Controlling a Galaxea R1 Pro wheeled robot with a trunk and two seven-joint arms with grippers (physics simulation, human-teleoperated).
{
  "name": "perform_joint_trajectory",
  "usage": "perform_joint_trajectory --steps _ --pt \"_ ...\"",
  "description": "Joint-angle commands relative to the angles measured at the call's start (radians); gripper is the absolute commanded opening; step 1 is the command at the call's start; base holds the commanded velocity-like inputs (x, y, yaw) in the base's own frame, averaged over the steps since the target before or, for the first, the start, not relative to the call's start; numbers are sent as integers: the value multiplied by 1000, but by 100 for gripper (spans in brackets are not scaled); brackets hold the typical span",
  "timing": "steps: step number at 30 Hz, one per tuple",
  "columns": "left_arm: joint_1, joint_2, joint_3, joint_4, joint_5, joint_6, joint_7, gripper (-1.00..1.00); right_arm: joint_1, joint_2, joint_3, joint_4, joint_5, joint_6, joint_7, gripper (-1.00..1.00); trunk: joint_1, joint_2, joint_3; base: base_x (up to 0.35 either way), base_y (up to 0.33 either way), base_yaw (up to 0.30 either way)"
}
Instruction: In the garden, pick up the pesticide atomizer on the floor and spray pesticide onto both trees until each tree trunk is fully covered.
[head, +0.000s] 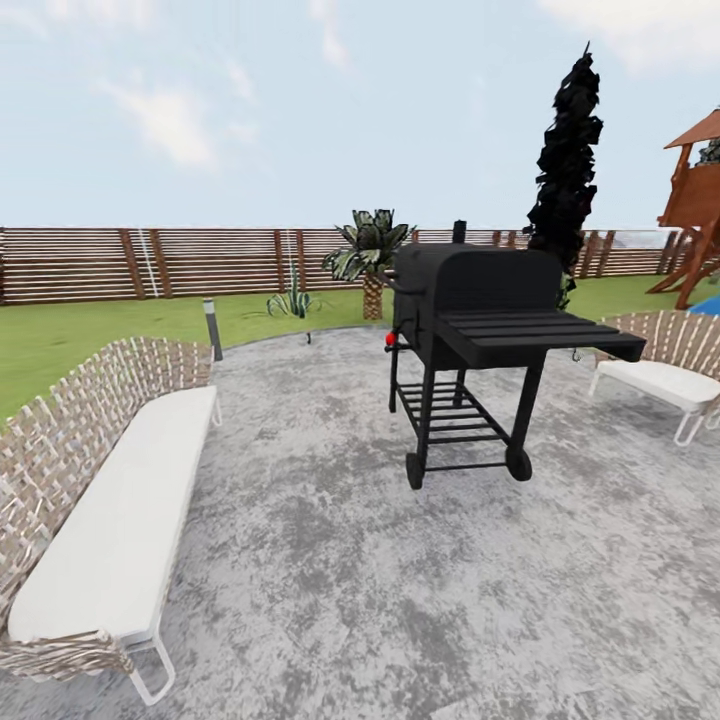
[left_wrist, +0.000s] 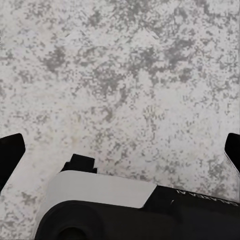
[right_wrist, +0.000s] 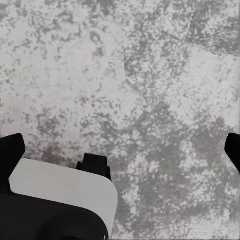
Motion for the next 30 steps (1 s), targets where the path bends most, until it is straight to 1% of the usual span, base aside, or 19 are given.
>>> perform_joint_trajectory --steps 1,7,19,30 --pt "0 0 0 0 0 0 0 100 0 1 0 0 0 0 0 100 0 0 0 349 0 167" --pt "0 0 0 1 0 0 0 100 0 3 0 0 0 0 0 100 0 0 0 349 0 160" --pt "0 0 0 1 0 0 0 100 0 3 0 0 0 0 0 100 0 0 0 349 -5 20" --pt "0 0 0 1 0 0 -1 100 0 3 0 0 0 0 0 100 0 0 0 347 -131 124"
